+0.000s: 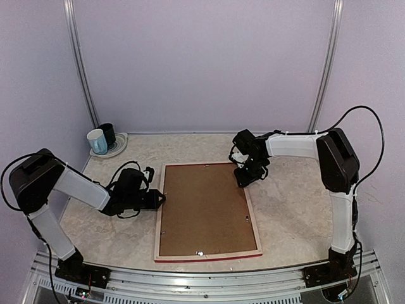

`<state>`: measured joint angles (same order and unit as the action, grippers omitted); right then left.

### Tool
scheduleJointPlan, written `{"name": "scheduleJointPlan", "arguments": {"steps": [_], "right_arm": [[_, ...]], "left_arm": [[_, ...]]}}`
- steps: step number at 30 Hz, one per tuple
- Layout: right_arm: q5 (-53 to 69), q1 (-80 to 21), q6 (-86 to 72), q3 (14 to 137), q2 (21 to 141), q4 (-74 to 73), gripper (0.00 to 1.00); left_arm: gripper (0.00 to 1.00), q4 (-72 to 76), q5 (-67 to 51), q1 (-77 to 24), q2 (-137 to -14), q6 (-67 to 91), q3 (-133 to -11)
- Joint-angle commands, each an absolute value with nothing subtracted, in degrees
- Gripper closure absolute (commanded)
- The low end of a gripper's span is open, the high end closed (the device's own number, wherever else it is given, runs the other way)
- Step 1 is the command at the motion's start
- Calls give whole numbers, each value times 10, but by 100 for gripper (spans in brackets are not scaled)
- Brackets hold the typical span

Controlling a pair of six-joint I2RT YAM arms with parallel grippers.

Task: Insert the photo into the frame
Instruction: Press the fastener onto the backboard.

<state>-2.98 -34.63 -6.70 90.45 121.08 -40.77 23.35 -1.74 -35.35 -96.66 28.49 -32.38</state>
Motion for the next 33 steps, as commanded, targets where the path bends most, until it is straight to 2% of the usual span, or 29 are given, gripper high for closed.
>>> {"name": "scheduleJointPlan", "arguments": {"steps": [1, 7, 18, 23, 33], "right_arm": [[-45, -345, -62, 915, 1217, -405, 61], [-43, -334, -67, 920, 1223, -395, 56], [21, -322, -54, 878, 1207, -374, 63], [49, -322, -43, 870, 1198, -384, 59], [46, -321, -37, 884, 1191, -407, 58]], "left_arm": [[74, 134, -98, -378, -1006, 252, -307], [74, 133, -98, -379, -1009, 252, -308], [74, 130, -94, -379, -1010, 252, -310], [74, 129, -92, -378, -1013, 253, -312], [74, 127, -91, -379, -1014, 254, -312]]}}
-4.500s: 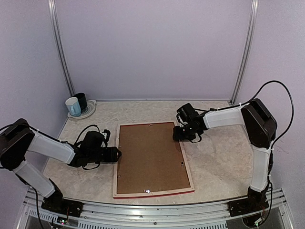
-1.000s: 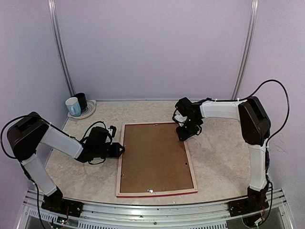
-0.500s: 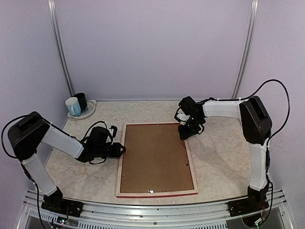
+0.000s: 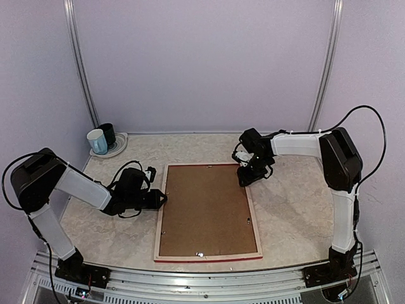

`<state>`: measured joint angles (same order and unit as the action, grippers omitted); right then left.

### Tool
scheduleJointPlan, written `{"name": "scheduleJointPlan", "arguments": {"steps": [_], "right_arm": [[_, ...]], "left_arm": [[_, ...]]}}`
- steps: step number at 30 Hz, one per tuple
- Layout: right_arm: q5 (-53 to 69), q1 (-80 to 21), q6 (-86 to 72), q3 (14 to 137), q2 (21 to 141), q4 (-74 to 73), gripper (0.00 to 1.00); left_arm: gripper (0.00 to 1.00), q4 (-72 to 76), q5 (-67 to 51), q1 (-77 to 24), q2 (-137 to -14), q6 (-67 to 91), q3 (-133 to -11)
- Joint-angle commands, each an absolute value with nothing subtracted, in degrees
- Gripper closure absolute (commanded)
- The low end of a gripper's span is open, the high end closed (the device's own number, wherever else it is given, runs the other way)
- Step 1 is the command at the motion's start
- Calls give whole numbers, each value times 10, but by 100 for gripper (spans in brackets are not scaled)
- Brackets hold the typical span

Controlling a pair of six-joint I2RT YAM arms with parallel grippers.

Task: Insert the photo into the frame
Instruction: Press the fastener onto the backboard.

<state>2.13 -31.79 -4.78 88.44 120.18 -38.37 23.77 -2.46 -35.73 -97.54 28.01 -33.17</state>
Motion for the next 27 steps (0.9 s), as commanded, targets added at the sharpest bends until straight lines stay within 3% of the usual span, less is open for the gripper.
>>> {"name": "scheduleJointPlan", "arguments": {"steps": [1, 16, 27], "right_arm": [[48, -321, -36, 886, 1193, -410, 58], [64, -319, -43, 908, 1199, -444, 52], [22, -319, -49, 917, 1207, -462, 59]], "left_arm": [[74, 127, -90, -378, -1013, 254, -312], [74, 127, -87, -378, -1014, 255, -313], [74, 126, -87, -378, -1015, 256, -313]]}}
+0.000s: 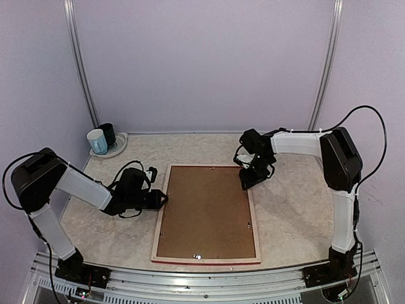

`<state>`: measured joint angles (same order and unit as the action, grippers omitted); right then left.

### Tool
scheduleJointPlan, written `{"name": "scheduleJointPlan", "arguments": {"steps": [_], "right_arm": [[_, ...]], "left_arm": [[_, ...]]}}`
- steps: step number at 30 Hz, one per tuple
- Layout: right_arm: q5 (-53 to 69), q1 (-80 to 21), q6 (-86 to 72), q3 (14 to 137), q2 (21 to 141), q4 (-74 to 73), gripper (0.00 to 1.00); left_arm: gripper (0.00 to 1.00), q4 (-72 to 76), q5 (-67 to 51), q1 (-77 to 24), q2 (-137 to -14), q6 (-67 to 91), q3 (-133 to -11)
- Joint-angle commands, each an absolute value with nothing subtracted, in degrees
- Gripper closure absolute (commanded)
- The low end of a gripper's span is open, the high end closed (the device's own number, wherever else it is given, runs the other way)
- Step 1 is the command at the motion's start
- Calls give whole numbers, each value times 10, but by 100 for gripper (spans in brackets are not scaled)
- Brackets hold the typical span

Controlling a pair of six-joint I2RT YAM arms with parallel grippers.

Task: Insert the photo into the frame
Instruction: Press the fastener onto the backboard.

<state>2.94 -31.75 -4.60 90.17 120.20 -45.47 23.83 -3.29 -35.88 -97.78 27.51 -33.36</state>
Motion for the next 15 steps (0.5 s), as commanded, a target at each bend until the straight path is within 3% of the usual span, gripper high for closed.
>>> {"name": "scheduleJointPlan", "arguments": {"steps": [1, 5, 15], "right_arm": [[19, -319, -49, 917, 1208, -463, 61], [6, -319, -46, 917, 1208, -467, 69], [-24, -322, -41, 913, 1191, -457, 74]], "left_arm": [[74, 126, -87, -378, -1015, 256, -313], [74, 126, -86, -378, -1016, 256, -314], [74, 125, -86, -378, -1020, 256, -315]]}}
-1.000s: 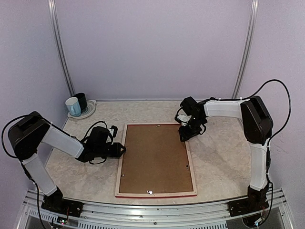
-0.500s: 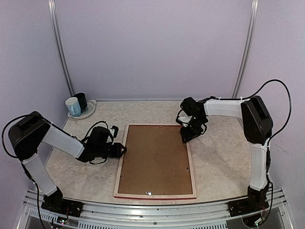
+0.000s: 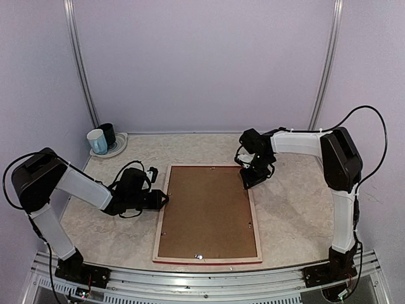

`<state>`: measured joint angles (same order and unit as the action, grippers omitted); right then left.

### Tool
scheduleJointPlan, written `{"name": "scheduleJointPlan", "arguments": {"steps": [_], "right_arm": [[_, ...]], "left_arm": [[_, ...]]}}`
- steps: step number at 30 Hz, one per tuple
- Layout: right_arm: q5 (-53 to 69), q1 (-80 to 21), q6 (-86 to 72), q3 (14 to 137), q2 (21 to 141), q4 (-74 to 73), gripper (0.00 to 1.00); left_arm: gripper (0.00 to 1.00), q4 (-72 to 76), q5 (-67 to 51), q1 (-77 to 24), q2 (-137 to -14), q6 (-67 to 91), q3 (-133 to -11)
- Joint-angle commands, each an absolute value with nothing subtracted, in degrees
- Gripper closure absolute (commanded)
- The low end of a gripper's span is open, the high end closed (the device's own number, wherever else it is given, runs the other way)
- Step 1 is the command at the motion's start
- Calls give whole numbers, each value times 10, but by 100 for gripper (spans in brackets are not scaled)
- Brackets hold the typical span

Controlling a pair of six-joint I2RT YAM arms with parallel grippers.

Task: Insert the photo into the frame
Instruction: Press the fastener onto the backboard.

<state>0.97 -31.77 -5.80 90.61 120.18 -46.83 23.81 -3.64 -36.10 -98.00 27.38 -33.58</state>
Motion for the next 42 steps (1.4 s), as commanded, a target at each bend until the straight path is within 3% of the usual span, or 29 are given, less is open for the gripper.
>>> {"name": "scheduleJointPlan", "arguments": {"steps": [1, 6, 13, 32, 42], "right_arm": [[-26, -324, -40, 910, 1190, -455, 75], [-30, -333, -38, 907, 1187, -443, 74], [-1, -335, -44, 922, 1175, -449, 58], [-13, -335, -51, 941, 1204, -488, 58], [-39, -335, -122, 857, 1078, -434, 33]], "left_arm": [[74, 125, -86, -378, -1020, 256, -315], [74, 125, -83, -378, -1020, 257, -315], [74, 124, -83, -379, -1023, 258, -316], [74, 122, -81, -378, -1025, 259, -318], [73, 116, -63, -378, -1026, 268, -318]]}}
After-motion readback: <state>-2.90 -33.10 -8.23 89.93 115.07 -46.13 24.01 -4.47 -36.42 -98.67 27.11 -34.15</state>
